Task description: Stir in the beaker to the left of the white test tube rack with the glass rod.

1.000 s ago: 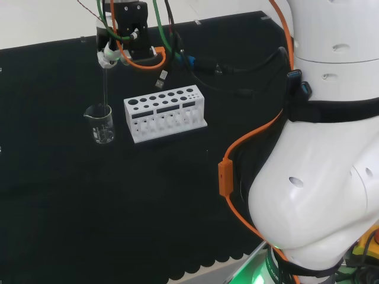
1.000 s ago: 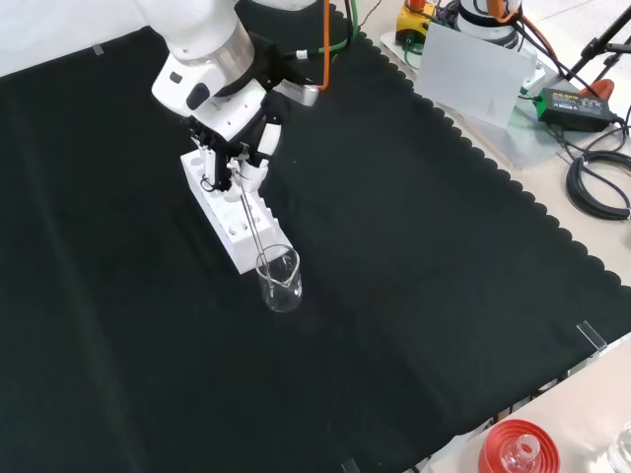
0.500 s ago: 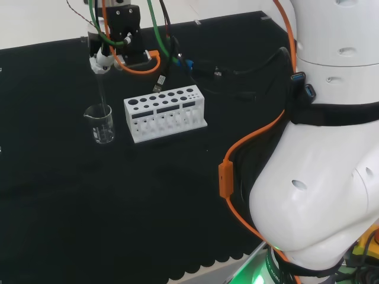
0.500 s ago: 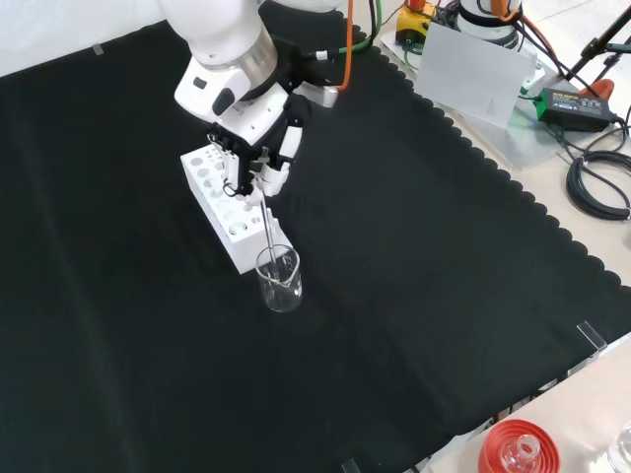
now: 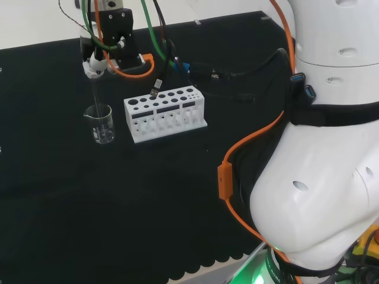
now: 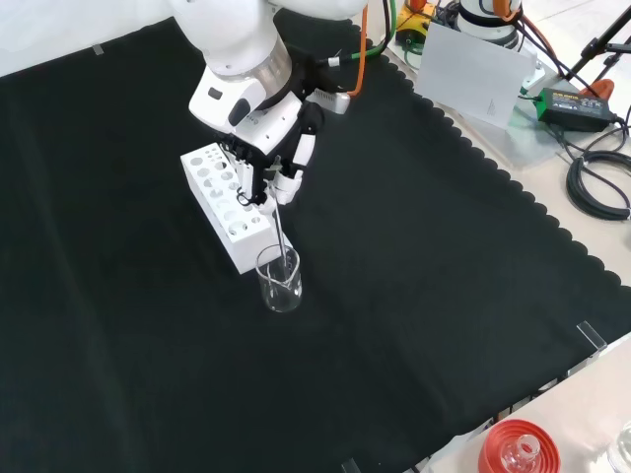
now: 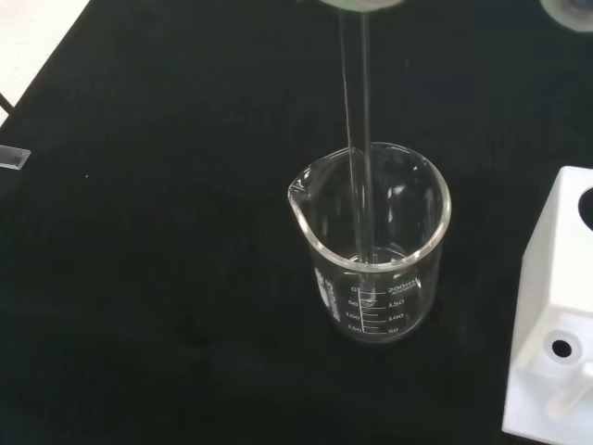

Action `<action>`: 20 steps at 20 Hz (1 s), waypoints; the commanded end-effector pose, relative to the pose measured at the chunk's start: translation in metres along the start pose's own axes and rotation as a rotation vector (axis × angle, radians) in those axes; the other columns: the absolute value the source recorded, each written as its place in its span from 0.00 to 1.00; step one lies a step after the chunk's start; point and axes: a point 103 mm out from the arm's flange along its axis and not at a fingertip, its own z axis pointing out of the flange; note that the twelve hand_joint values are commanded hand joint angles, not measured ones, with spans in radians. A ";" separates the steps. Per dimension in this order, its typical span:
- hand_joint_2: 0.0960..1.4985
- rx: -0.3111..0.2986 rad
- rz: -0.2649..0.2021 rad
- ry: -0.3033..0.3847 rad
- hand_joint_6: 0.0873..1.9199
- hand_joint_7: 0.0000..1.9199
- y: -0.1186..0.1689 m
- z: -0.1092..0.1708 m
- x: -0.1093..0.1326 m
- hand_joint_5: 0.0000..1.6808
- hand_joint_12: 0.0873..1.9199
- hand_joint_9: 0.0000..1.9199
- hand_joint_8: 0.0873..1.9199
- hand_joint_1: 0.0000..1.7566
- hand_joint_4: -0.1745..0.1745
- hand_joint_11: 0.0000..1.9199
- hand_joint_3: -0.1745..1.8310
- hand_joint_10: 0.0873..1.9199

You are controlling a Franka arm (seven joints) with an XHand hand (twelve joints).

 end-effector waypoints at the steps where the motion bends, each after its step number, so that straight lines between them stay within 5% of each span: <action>1: 0.70 0.007 0.011 0.001 0.32 0.66 0.004 0.000 0.002 0.62 0.30 0.92 0.39 0.74 0.00 0.82 0.04 0.16; 14: 0.70 0.030 0.020 0.027 0.32 0.66 0.027 -0.003 -0.009 0.62 0.30 0.92 0.39 0.74 0.00 0.82 0.04 0.16; 20: 0.70 0.001 0.041 0.024 0.32 0.66 0.034 -0.008 -0.036 0.62 0.30 0.92 0.39 0.74 0.00 0.82 0.04 0.16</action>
